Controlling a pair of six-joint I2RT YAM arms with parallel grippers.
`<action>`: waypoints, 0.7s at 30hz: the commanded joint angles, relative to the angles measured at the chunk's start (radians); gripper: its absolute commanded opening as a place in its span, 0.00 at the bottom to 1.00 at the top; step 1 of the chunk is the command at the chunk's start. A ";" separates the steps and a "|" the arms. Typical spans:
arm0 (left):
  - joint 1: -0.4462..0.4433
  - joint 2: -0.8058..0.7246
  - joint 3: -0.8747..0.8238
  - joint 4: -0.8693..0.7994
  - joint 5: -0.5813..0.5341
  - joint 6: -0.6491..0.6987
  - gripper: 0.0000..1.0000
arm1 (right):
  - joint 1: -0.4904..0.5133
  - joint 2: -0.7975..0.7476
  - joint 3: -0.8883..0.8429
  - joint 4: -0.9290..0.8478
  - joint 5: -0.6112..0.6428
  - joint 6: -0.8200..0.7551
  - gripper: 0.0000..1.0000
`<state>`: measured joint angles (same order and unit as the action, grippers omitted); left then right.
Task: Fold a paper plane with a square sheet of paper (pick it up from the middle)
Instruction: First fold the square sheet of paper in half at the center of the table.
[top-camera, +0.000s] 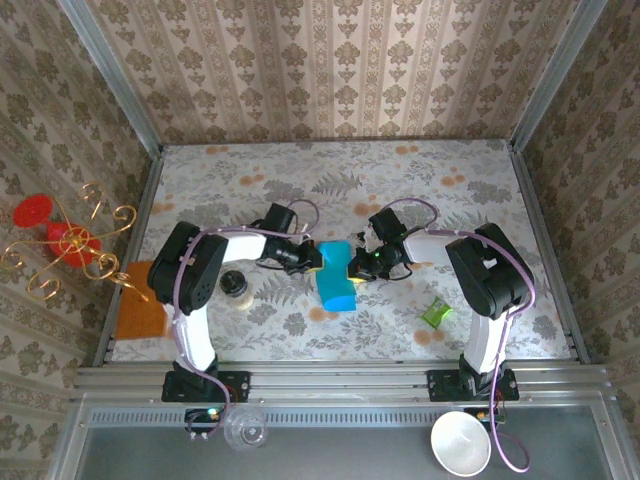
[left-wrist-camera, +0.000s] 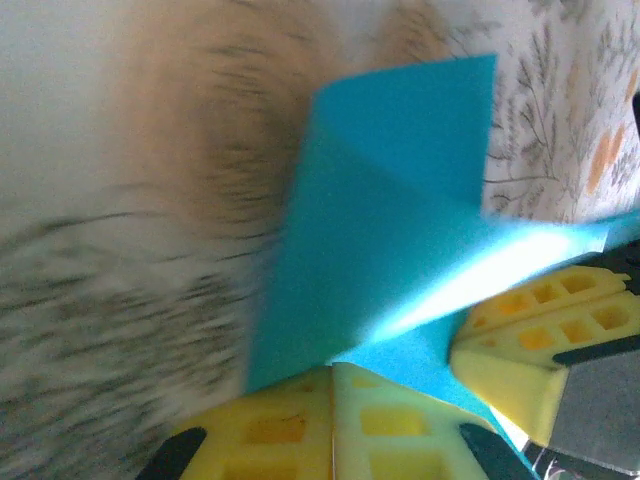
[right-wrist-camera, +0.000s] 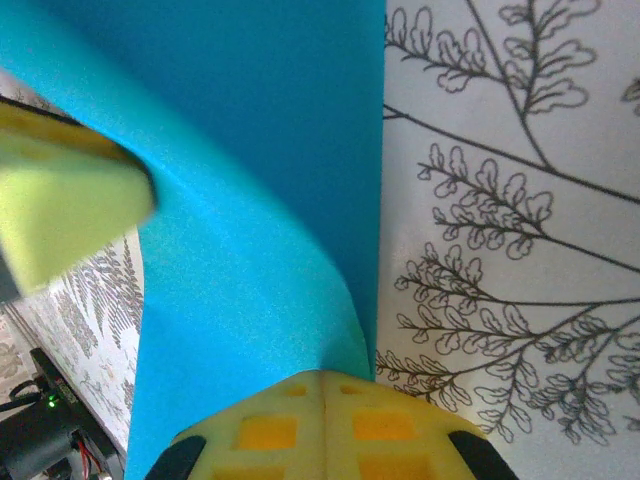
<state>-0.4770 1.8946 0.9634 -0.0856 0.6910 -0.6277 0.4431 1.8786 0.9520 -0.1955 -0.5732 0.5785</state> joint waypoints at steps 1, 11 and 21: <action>0.101 -0.038 -0.072 -0.060 -0.078 0.044 0.10 | -0.010 0.127 -0.094 -0.242 0.354 -0.006 0.06; -0.043 -0.147 -0.005 0.048 -0.021 -0.064 0.10 | -0.009 0.131 -0.090 -0.239 0.349 -0.002 0.06; -0.132 0.081 0.126 0.094 -0.014 -0.117 0.10 | -0.009 0.138 -0.094 -0.225 0.348 0.005 0.06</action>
<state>-0.6178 1.9453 1.0721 0.0132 0.6769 -0.7231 0.4431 1.8805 0.9520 -0.1951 -0.5735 0.5789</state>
